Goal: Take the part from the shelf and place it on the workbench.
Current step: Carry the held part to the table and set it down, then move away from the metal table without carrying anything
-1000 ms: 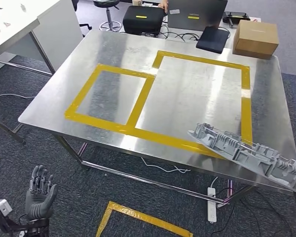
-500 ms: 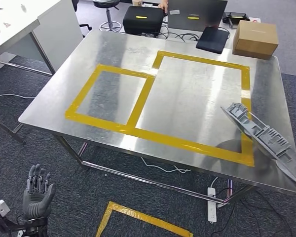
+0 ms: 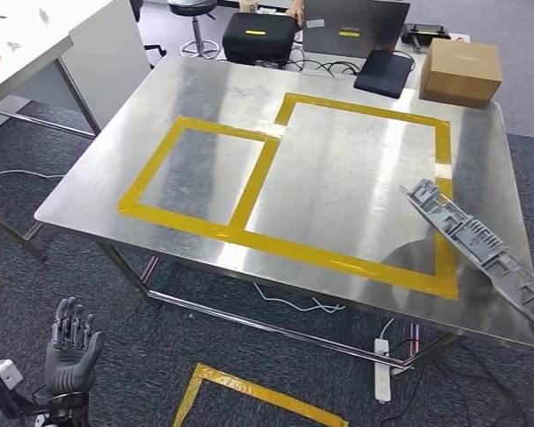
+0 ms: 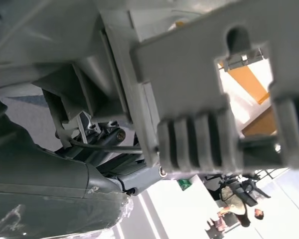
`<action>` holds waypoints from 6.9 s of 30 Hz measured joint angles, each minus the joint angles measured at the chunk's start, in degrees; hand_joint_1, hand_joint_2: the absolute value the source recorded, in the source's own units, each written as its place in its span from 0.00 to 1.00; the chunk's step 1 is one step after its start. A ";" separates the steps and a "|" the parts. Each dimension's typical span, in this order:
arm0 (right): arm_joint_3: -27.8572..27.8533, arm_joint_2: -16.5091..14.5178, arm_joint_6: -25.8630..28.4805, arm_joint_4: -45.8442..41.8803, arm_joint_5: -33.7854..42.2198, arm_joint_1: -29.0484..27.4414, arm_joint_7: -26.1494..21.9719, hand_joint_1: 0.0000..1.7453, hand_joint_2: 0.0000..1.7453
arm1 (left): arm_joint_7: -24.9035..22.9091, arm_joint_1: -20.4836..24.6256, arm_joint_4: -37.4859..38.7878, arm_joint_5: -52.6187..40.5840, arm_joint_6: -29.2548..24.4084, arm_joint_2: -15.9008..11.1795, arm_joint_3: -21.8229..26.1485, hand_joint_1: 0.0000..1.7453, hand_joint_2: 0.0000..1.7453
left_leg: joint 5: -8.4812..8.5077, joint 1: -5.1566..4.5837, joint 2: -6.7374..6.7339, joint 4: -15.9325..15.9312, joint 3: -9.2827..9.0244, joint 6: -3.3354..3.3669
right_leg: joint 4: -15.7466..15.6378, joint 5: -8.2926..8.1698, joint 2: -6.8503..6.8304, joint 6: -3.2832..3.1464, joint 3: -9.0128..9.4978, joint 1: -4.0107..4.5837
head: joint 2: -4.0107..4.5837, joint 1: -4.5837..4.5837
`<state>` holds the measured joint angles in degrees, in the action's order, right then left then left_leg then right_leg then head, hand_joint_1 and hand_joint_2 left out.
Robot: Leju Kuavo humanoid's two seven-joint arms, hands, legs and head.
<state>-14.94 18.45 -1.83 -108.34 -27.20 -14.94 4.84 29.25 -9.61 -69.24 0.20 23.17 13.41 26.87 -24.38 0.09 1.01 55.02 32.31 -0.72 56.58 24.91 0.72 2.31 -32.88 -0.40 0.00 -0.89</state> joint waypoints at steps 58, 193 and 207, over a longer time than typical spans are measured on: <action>45.57 13.21 -6.89 25.55 -12.63 29.47 1.45 1.00 1.00 | 0.55 6.23 10.05 5.22 -3.56 -7.10 -11.92 0.00 1.00 | -0.28 -0.11 0.00 0.35 -0.74 0.42 | -0.15 0.12 -0.08 0.33 0.81 -0.12 | 0.00 -0.02; 40.88 -5.43 15.18 -0.80 5.57 4.58 -20.84 0.00 0.00 | -1.49 -0.84 -1.63 3.23 -6.38 -0.95 -6.80 0.00 0.00 | 0.93 -0.19 -0.08 0.32 1.22 1.79 | 16.92 10.20 -0.94 1.15 -5.80 0.17 | 0.00 0.12; 40.55 -5.68 16.86 -0.73 5.86 2.85 -20.46 0.00 0.00 | -0.41 -2.97 -5.51 4.01 -11.76 0.30 -6.49 0.00 0.00 | -5.45 0.02 0.25 12.56 9.44 -1.80 | -1.46 2.08 -1.63 -2.59 4.00 0.37 | 0.00 -0.72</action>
<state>25.61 12.76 15.03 -109.07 -21.34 -12.09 -15.63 28.84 -12.57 -74.74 4.20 11.41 13.71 20.38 -29.84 0.11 1.26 67.58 41.75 -2.52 55.12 26.98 -0.90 -0.29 -28.88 -0.03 0.00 -1.61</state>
